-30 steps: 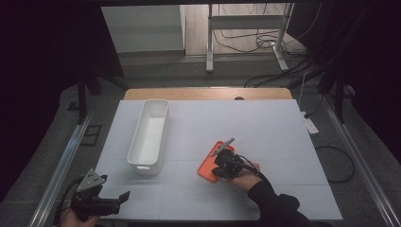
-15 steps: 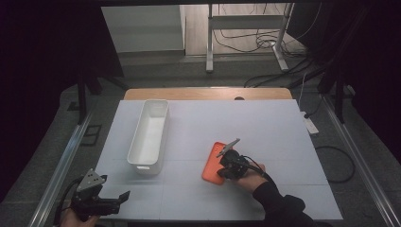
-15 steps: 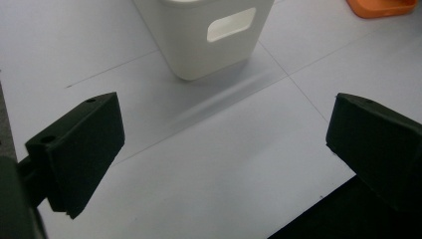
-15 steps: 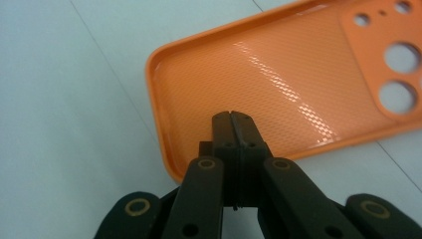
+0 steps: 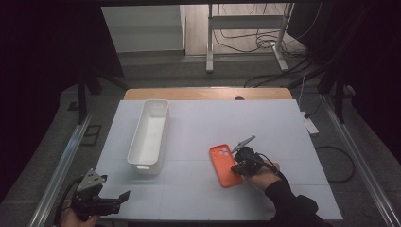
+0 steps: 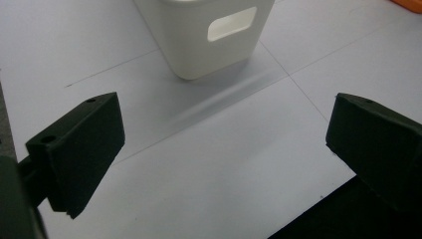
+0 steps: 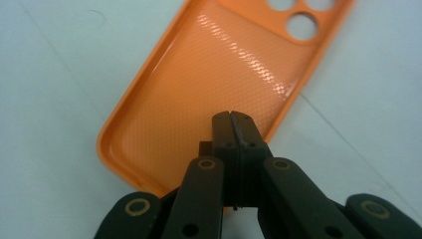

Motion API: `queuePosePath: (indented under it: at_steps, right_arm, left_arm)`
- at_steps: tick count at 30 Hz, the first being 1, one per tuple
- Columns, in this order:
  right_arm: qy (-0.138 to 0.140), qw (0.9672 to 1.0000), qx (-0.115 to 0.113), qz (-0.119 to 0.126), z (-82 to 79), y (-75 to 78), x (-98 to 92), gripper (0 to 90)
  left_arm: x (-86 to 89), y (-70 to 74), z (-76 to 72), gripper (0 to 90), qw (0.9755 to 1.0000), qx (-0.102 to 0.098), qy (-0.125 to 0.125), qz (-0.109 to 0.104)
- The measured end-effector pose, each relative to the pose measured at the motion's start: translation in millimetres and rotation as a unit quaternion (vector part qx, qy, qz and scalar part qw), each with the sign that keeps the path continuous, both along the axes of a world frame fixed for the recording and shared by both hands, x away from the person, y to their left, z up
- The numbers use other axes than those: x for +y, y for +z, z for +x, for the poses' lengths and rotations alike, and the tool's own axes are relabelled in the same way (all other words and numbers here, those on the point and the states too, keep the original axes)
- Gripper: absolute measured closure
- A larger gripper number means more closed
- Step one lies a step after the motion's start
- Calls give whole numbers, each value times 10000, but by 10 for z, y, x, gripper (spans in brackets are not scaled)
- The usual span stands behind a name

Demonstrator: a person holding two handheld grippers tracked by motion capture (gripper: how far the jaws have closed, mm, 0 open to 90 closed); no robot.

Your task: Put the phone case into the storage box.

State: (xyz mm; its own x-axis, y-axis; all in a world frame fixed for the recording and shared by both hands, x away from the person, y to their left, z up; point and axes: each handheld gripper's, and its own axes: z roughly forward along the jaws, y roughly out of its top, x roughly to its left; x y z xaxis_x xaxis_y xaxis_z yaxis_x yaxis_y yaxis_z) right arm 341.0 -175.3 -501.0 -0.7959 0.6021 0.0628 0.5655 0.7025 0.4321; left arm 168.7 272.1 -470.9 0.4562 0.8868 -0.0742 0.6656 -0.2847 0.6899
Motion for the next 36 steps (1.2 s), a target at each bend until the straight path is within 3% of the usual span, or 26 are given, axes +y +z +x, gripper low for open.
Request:
queuePosePath:
  at_steps: [7,12,18,22,26,28,30,31,32,33,34,36]
  right_arm:
    - [-184,9997,-128,-88,76,12,-138,891]
    - [-292,9995,-74,-7,117,6,-200,892]
    - [-289,9995,-113,-70,101,14,-180,879]
    - [-326,9994,-114,17,96,53,-176,843]
    - [-444,9982,-378,145,84,181,-207,674]
    - [-476,9979,-409,185,88,200,-225,621]
    - [-528,9972,-474,235,93,226,-253,532]
    - [-569,9966,-479,351,109,249,-282,441]
    - [-569,9966,-479,351,109,249,-282,441]
    - [-630,9959,-515,400,119,269,-301,360]
    - [-630,9959,-515,400,119,269,-301,360]
    - [-644,9953,-585,435,122,273,-311,258]
  left_arm:
    - [3,1,1,27,10000,-4,-6,8]
    - [-1,0,0,27,10000,0,-2,10]
    - [0,1,-1,27,10000,-8,0,14]
    - [0,1,-1,27,10000,-8,-3,24]
    - [1,1,-2,27,10000,-5,-5,10]
    - [2,1,-2,27,10000,-11,-16,17]
    - [1,2,-2,27,10000,-12,-8,27]
    - [-1,2,-1,28,10000,-9,-7,33]
    - [-1,2,-1,27,10000,-9,-7,33]
    - [-2,2,-1,28,10000,-10,-9,36]
    - [-2,2,-1,28,10000,-10,-9,36]
    - [-2,2,-1,28,10000,-10,-8,34]
